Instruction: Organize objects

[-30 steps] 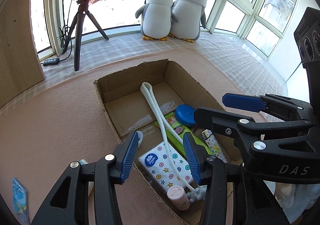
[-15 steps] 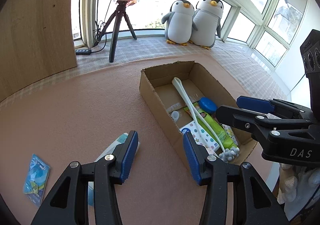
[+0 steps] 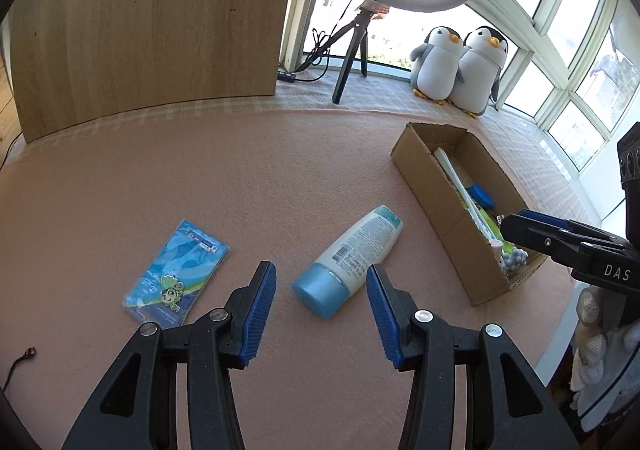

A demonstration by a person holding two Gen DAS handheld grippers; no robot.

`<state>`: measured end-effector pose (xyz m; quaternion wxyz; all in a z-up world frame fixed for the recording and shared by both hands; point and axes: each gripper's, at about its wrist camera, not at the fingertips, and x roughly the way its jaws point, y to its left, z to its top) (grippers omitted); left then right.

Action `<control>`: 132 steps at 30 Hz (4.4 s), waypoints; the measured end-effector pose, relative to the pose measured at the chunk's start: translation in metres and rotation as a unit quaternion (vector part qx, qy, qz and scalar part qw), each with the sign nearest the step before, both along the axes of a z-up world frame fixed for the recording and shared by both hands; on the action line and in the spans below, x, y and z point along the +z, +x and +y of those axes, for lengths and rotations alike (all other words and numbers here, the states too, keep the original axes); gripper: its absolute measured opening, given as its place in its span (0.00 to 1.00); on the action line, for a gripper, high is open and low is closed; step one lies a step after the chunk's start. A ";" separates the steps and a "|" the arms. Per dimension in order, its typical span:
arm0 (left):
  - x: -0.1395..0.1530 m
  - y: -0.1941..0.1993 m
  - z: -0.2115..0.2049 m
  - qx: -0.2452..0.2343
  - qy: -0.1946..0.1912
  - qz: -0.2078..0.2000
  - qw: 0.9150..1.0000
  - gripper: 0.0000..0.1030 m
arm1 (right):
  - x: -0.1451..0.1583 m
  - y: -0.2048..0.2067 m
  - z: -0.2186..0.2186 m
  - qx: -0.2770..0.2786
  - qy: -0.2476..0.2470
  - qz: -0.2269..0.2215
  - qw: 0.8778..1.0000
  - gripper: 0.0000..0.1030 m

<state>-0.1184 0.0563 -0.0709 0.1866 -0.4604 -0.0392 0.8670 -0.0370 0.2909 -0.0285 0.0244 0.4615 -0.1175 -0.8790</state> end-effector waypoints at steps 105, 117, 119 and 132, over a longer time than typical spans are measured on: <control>-0.088 0.010 -0.001 -0.016 0.075 -0.147 0.986 0.50 | -0.093 -0.049 -0.090 0.105 -0.099 -0.161 0.976 0.61; -0.092 0.013 0.007 -0.016 0.089 -0.153 0.984 0.45 | -0.111 -0.047 -0.103 0.134 -0.115 -0.186 0.966 0.42; -0.091 0.014 0.009 -0.017 0.086 -0.151 0.985 0.46 | -0.111 -0.046 -0.102 0.135 -0.114 -0.184 0.967 0.42; -0.074 0.024 0.016 -0.016 0.077 -0.132 0.988 0.42 | -0.100 -0.041 -0.092 0.123 -0.120 -0.167 0.971 0.42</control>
